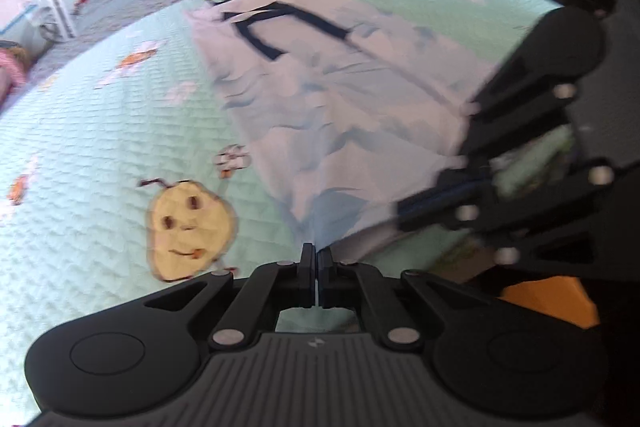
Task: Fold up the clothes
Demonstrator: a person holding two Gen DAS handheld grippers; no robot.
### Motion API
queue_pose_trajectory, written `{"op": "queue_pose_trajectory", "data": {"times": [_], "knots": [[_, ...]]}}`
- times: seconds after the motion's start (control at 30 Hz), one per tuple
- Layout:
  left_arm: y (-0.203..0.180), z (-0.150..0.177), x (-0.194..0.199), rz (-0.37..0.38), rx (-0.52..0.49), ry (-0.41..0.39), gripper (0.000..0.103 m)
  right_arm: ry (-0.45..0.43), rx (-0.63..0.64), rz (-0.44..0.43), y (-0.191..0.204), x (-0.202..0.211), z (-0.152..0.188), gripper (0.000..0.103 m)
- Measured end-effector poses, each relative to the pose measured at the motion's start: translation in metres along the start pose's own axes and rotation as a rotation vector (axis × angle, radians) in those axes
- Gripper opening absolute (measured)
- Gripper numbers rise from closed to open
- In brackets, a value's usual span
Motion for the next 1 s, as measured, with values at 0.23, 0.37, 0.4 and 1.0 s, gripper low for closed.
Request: {"op": "queue_pose_trajectory", "data": {"times": [0.23, 0.37, 0.4, 1.0], "knots": [[-0.013, 0.002, 0.0, -0.015, -0.079, 0.011, 0.0, 0.099, -0.146, -0.051, -0.024, -0.001, 0.013, 0.001], [-0.022, 0.002, -0.004, -0.012, -0.123, 0.025, 0.0, 0.123, -0.36, -0.026, -0.057, 0.0, 0.019, 0.004], [-0.023, 0.002, -0.005, -0.018, -0.132, 0.029, 0.0, 0.132, -0.404, -0.008, -0.065, -0.002, 0.021, 0.006], [-0.018, 0.007, -0.003, 0.046, -0.031, 0.07, 0.002, 0.28, -0.859, -0.201, -0.097, -0.024, 0.074, 0.002]]}}
Point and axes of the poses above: each gripper's, at about its wrist camera, not at the fingertips, and x roughly against the way its jaws point, y to its left, z to its underside, the point moved 3 cm from there along -x, roughly the way its jaws point, and after that the axes turned 12 degrees about z, right-handed, at the moved point
